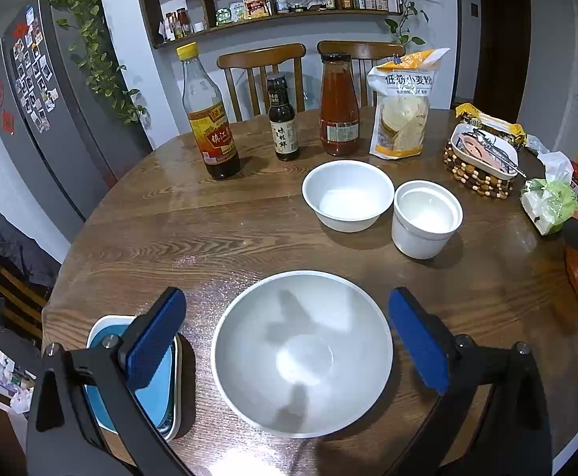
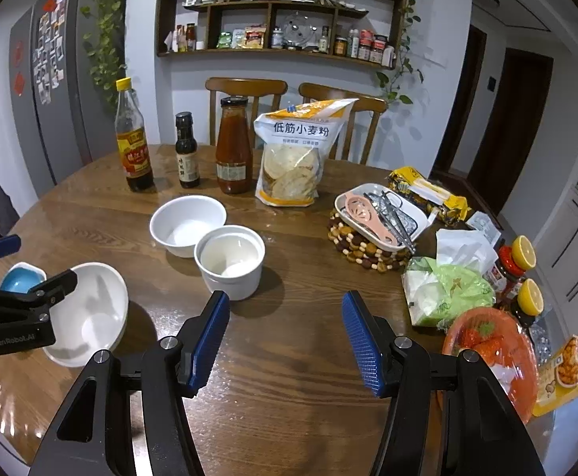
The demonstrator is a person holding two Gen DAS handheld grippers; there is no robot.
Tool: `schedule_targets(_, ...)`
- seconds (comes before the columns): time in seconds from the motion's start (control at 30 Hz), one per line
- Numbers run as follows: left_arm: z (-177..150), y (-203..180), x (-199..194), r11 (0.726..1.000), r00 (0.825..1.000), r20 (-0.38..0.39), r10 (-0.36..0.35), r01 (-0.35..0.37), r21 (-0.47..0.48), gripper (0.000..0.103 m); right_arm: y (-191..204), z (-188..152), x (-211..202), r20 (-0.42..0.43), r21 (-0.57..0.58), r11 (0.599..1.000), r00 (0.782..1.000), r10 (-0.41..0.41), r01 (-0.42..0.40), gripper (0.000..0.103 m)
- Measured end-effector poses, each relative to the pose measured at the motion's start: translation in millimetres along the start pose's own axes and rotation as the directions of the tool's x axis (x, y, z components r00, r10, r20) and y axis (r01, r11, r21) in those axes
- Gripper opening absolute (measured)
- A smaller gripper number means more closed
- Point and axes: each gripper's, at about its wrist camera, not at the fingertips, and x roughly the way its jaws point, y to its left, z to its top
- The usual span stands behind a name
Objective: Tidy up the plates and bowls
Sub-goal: 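Move both grippers toward the smaller white bowls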
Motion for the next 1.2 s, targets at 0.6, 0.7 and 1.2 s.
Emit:
schedule_targets(0.6, 12, 7, 31, 0.997, 0.994, -0.100, -0.033, 0.025, -0.073, 0.102, -13, 3, 59, -0.139, 0.133, 0.977, 0.973, 0.187, -0.168, 0.060)
schedule_targets(0.7, 21, 6, 41, 0.993, 0.988, -0.133, -0.083, 0.071, -0.093, 0.102, -21, 7, 74, -0.165, 0.220, 0.950, 0.951, 0.261, -0.223, 0.060)
schedule_targets(1.2, 76, 13, 130, 0.979, 0.959, -0.269, -0.089, 0.035, -0.200, 0.101, 11, 78, 170, -0.244, 0.235, 0.916, 0.893, 0.379, -0.325, 0.060)
